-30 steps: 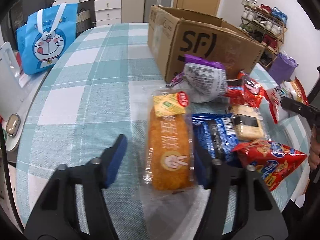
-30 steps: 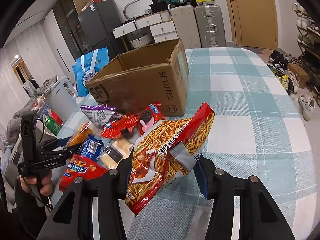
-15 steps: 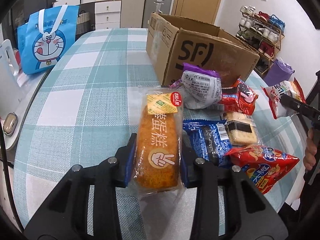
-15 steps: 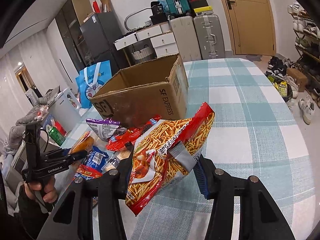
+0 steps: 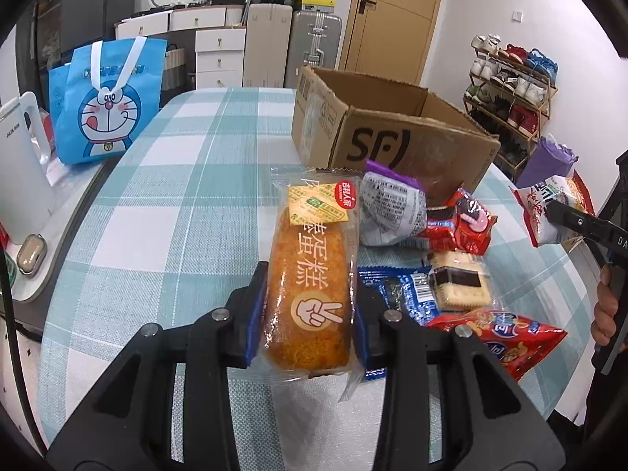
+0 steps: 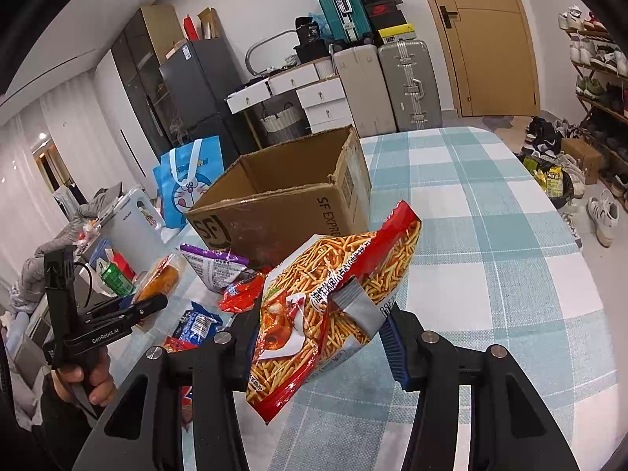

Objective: Organize snacks
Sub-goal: 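Lift both packets and carry them over the cardboard box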

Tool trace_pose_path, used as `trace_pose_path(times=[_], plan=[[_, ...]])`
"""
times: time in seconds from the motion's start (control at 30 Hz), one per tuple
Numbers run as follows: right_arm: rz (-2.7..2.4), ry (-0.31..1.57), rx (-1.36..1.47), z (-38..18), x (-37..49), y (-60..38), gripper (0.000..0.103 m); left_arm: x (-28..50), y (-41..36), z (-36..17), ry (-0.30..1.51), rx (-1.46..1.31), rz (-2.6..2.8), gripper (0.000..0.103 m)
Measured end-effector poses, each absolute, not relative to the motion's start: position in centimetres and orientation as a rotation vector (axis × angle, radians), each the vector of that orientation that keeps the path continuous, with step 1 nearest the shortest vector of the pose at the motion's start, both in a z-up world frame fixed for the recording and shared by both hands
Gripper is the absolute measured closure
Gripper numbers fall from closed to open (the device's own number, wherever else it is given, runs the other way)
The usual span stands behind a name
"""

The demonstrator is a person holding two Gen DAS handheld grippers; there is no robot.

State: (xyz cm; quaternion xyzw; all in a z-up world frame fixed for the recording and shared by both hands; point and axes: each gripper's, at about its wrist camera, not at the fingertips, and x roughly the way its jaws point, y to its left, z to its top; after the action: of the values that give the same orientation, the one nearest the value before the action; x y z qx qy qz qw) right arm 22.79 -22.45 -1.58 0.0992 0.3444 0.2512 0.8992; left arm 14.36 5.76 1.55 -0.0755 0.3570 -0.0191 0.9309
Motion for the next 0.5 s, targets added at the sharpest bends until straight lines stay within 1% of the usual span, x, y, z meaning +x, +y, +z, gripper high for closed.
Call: trace_pose_path(times=[0.5], plan=[[0.54,0.658,0.233,-0.5,22.2,-22.5,0.052,12.9,4.8,3.6,0.663,-0.129,-0.049,0.07]])
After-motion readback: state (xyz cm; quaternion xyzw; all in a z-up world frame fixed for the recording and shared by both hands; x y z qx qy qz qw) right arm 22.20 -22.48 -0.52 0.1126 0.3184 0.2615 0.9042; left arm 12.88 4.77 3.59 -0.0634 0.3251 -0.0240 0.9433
